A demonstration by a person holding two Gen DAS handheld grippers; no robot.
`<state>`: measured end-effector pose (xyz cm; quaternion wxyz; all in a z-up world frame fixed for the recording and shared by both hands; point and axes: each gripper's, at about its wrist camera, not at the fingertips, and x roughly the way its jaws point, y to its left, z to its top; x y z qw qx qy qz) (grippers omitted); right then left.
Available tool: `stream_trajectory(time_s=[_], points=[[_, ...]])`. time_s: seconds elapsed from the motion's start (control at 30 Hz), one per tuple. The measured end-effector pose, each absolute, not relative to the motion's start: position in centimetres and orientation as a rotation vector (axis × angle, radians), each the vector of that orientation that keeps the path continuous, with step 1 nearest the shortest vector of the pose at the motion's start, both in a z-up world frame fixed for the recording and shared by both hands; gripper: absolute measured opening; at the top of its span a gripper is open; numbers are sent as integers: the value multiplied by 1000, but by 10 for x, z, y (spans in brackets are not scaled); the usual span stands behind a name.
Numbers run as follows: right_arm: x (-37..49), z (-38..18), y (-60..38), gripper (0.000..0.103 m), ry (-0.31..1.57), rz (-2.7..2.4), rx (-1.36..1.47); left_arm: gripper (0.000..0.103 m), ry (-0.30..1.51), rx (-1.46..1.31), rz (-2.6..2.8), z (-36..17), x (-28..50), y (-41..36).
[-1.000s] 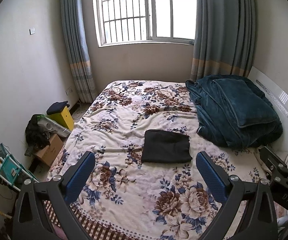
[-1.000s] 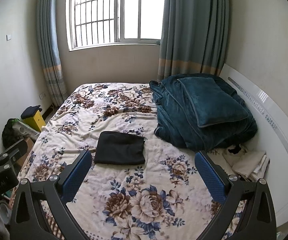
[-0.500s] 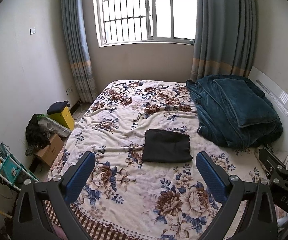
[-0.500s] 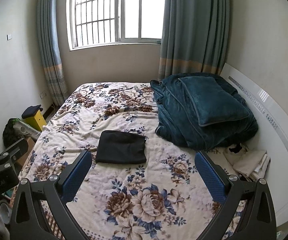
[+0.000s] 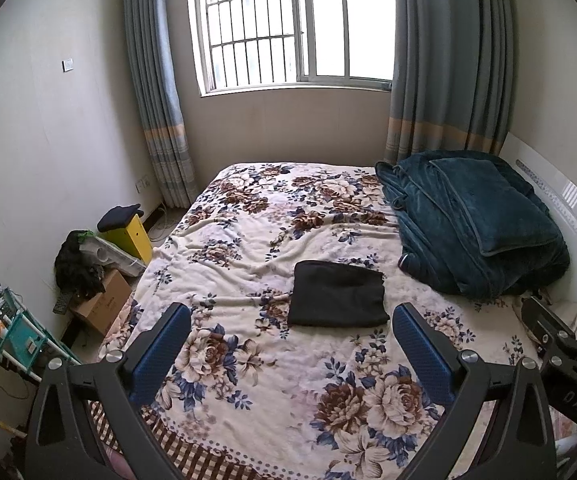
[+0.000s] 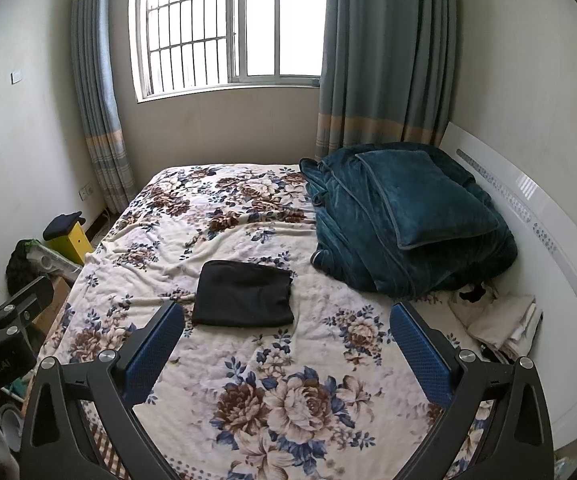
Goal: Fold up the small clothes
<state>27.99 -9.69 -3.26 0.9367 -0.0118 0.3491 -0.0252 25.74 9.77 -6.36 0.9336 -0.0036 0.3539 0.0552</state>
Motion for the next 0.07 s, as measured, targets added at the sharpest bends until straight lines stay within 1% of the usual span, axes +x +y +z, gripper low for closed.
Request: stream_trajectory(time_s=[0.07], points=[[279, -33, -97, 103, 714, -52, -23, 103, 723, -4, 117, -63, 257, 98]])
